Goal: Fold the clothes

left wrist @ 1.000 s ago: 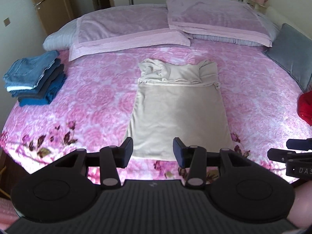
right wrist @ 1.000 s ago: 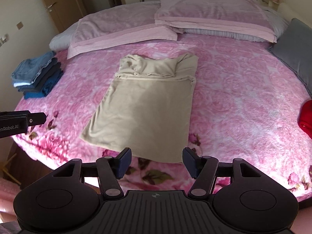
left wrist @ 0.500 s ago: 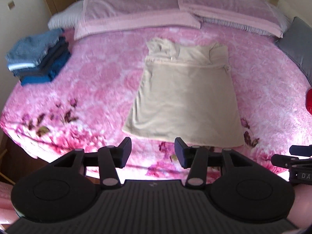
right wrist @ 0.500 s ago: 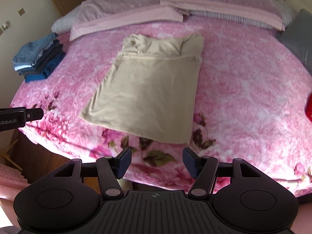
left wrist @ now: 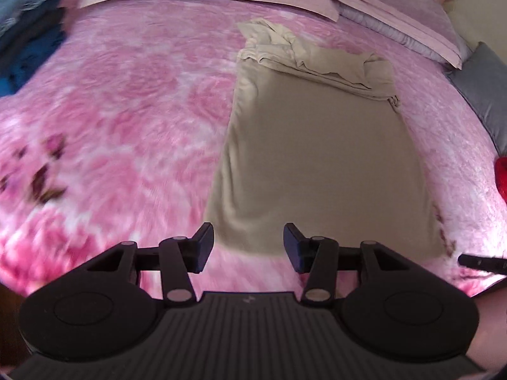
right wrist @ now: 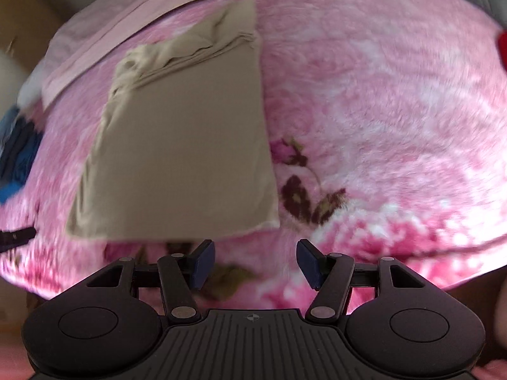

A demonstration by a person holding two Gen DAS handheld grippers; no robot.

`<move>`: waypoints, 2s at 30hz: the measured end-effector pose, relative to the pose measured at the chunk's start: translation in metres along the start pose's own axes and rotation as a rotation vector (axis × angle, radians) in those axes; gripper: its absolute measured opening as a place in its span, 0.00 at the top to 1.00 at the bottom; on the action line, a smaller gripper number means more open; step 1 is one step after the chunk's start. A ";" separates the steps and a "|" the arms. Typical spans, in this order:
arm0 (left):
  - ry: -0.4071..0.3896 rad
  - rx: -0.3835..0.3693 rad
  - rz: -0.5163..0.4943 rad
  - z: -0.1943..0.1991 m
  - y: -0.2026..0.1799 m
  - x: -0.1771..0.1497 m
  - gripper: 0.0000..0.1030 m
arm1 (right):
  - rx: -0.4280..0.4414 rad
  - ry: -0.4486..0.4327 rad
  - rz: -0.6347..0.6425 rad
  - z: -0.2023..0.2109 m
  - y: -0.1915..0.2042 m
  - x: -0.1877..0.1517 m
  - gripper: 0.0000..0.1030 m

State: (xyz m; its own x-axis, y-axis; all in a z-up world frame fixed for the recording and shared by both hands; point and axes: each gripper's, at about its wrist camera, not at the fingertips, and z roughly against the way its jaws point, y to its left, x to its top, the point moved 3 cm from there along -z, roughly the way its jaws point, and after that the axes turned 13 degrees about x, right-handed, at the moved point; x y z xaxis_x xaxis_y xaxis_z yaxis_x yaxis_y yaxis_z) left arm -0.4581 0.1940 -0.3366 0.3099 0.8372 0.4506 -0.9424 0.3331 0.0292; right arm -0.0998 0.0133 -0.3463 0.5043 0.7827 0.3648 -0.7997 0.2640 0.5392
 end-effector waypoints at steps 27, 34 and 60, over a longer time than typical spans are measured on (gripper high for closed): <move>-0.019 -0.542 0.201 -0.127 0.050 0.006 0.66 | 0.535 -0.190 -0.303 -0.064 -0.090 0.031 0.50; -0.026 -0.579 0.177 -0.124 0.053 -0.009 0.73 | 0.587 -0.138 -0.267 -0.075 -0.096 0.034 0.73; -0.161 -0.656 0.247 -0.003 0.103 -0.147 0.98 | 0.633 -0.287 -0.258 0.044 -0.068 -0.087 0.98</move>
State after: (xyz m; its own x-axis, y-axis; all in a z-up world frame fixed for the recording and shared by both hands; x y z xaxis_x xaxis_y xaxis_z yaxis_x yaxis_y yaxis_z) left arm -0.6009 0.1064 -0.4022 0.0273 0.8641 0.5026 -0.6973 0.3767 -0.6098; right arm -0.0750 -0.0971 -0.3815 0.7855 0.5386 0.3047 -0.3473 -0.0238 0.9374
